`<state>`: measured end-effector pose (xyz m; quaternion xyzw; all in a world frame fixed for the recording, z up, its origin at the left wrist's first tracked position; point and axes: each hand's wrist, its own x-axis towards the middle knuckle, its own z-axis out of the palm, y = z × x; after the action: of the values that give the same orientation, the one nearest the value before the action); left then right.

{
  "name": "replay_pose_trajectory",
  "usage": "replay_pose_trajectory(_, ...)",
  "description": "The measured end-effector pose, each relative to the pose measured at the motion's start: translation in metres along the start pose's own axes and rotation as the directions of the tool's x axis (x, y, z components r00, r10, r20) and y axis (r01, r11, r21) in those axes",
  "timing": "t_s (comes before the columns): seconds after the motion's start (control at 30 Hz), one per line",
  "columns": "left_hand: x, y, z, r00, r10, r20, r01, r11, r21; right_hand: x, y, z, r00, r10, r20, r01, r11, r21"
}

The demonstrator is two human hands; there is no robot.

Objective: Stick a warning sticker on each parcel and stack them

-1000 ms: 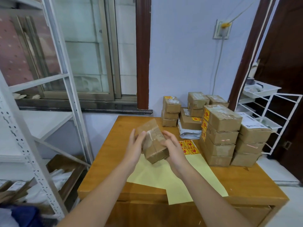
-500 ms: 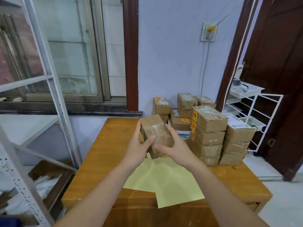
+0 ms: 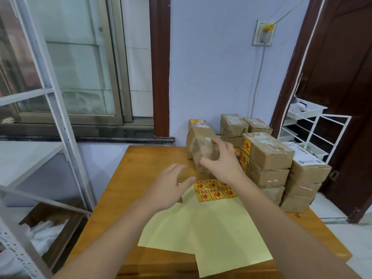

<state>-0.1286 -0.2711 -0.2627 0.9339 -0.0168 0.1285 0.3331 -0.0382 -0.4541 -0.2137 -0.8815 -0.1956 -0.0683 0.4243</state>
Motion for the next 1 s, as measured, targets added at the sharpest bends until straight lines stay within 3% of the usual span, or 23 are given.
replay_pose_trajectory(0.1,0.009,-0.031,0.000,0.999,-0.012,0.040,-0.001,0.950,0.311,0.041,-0.007,0.002,0.999,-0.007,-0.051,0.004,0.998,-0.066)
replay_pose_trajectory(0.23,0.013,-0.063,0.013,0.995,-0.076,0.063,0.040,0.897,0.440,0.101,-0.015,0.009,0.996,0.040,-0.083,-0.052,0.988,-0.147)
replay_pose_trajectory(0.53,0.012,-0.096,0.036,0.993,-0.108,0.053,0.080,0.921,0.382,0.193,-0.013,0.021,0.987,0.143,-0.074,-0.155,0.966,-0.204)
replay_pose_trajectory(1.0,0.019,-0.100,0.040,0.995,-0.102,0.023,0.089,0.942,0.325,0.238,0.002,0.044,0.990,0.115,-0.081,-0.138,0.917,-0.376)
